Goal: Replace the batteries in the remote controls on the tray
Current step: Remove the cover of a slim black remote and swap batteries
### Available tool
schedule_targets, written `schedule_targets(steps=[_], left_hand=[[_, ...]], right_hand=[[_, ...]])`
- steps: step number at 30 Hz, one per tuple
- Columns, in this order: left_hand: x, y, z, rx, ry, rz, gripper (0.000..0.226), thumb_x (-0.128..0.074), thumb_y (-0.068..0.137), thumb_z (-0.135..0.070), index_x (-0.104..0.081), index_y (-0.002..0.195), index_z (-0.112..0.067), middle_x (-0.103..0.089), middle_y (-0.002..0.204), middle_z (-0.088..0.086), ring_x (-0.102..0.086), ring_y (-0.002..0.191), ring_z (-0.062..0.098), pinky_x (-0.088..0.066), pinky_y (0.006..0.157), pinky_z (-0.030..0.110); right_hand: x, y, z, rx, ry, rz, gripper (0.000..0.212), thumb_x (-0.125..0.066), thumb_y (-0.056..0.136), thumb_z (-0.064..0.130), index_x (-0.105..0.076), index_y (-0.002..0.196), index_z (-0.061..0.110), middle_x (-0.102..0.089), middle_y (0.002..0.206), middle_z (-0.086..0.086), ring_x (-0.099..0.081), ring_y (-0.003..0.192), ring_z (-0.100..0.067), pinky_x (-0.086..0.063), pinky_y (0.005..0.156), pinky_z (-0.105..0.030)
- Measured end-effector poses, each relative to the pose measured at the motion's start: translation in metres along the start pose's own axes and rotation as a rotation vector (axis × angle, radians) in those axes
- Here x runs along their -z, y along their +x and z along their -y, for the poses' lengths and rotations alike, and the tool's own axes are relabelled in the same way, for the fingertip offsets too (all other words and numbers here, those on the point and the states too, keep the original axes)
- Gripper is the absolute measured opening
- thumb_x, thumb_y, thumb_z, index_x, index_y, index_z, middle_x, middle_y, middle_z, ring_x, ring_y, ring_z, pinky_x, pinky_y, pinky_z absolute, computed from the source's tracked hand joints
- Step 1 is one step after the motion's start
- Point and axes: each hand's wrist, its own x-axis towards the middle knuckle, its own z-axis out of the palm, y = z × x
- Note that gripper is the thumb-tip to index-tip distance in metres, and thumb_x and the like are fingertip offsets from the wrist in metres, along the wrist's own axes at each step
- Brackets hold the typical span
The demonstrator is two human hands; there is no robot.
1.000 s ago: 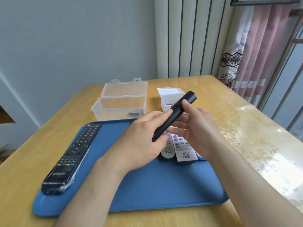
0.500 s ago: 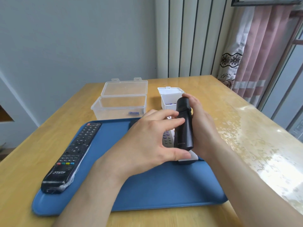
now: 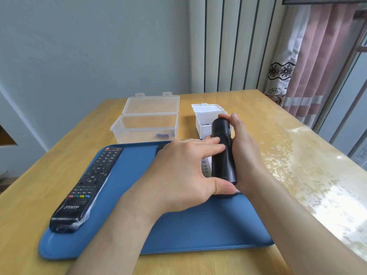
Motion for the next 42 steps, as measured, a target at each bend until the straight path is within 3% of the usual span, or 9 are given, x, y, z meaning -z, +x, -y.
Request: schedule_targets(steps=[5,9,13,17,20,25,33,37,42], left_hand=[[-0.006,0.003,0.005,0.05,-0.094,-0.016,0.08,-0.086,0.055,-0.048,-0.058,0.13,-0.035,-0.048,0.14,-0.023,-0.04,0.129,-0.011,-0.029,0.112,0.016],[-0.005,0.004,0.013,0.092,-0.122,0.027,0.075,-0.084,0.068,-0.034,-0.051,0.135,-0.039,-0.056,0.132,-0.017,-0.046,0.116,-0.014,-0.036,0.104,0.014],[-0.002,0.005,0.014,0.154,-0.144,-0.126,0.064,-0.075,0.077,-0.039,-0.048,0.135,-0.04,-0.061,0.104,-0.029,-0.059,0.096,-0.005,-0.049,0.089,0.025],[0.016,0.007,0.035,0.278,-0.083,-0.323,0.047,-0.067,0.085,-0.019,-0.054,0.124,-0.043,-0.068,0.091,-0.015,-0.067,0.081,0.015,-0.053,0.084,0.035],[0.04,0.004,0.064,0.456,0.039,-0.408,0.043,-0.061,0.088,-0.016,-0.056,0.125,-0.037,-0.067,0.095,-0.005,-0.063,0.094,0.022,-0.049,0.084,0.034],[0.028,-0.003,0.092,0.667,0.296,-0.092,0.037,-0.045,0.093,-0.011,-0.049,0.129,-0.019,-0.064,0.114,0.007,-0.055,0.107,0.034,-0.042,0.08,0.036],[0.02,0.0,0.097,0.689,0.297,-0.099,0.056,-0.041,0.088,-0.001,-0.047,0.139,-0.025,-0.056,0.135,0.006,-0.052,0.121,0.029,-0.045,0.092,0.036],[0.041,-0.008,0.106,0.818,0.487,-0.024,0.061,-0.04,0.082,-0.005,-0.045,0.138,-0.028,-0.053,0.136,-0.001,-0.041,0.126,0.027,-0.044,0.083,0.035],[0.047,-0.015,0.119,0.951,0.579,0.12,0.06,-0.044,0.08,-0.008,-0.04,0.136,-0.029,-0.057,0.122,-0.002,-0.048,0.098,0.026,-0.041,0.069,0.031]], right_hand=[[0.002,0.004,-0.003,0.021,-0.016,-0.004,0.029,-0.046,0.098,0.043,-0.062,0.115,0.027,-0.062,0.104,-0.008,-0.062,0.085,-0.02,-0.051,0.065,-0.029],[0.001,0.007,-0.004,0.125,-0.18,0.014,0.027,-0.041,0.102,0.03,-0.048,0.127,0.031,-0.061,0.091,-0.004,-0.065,0.066,-0.014,-0.054,0.069,-0.036],[-0.006,0.001,-0.005,0.189,-0.319,0.119,0.038,-0.043,0.101,0.037,-0.039,0.139,0.042,-0.064,0.106,-0.009,-0.067,0.1,-0.024,-0.056,0.088,-0.047],[-0.02,-0.011,-0.011,0.214,-0.335,0.349,0.044,-0.043,0.103,0.032,-0.035,0.145,0.046,-0.064,0.116,0.006,-0.064,0.102,-0.01,-0.06,0.08,-0.033],[-0.022,-0.011,-0.022,0.363,-0.629,0.358,0.048,-0.051,0.1,0.028,-0.04,0.144,0.042,-0.057,0.117,0.011,-0.055,0.1,0.003,-0.048,0.096,-0.021],[-0.022,-0.012,-0.035,0.51,-1.111,0.403,0.044,-0.049,0.098,0.02,-0.05,0.142,0.027,-0.05,0.141,0.008,-0.04,0.131,-0.012,-0.031,0.104,-0.019],[-0.027,-0.021,-0.058,0.56,-1.625,0.575,0.032,-0.043,0.098,0.035,-0.055,0.127,0.028,-0.045,0.137,0.008,-0.02,0.142,-0.015,-0.027,0.108,-0.049],[-0.029,-0.023,-0.06,0.597,-1.674,0.553,0.029,-0.04,0.098,0.033,-0.053,0.124,0.031,-0.05,0.13,0.011,-0.037,0.132,-0.016,-0.025,0.105,-0.046],[-0.031,-0.024,-0.061,0.642,-1.685,0.54,0.028,-0.039,0.097,0.032,-0.053,0.122,0.03,-0.052,0.128,0.011,-0.038,0.131,-0.015,-0.025,0.106,-0.046]])
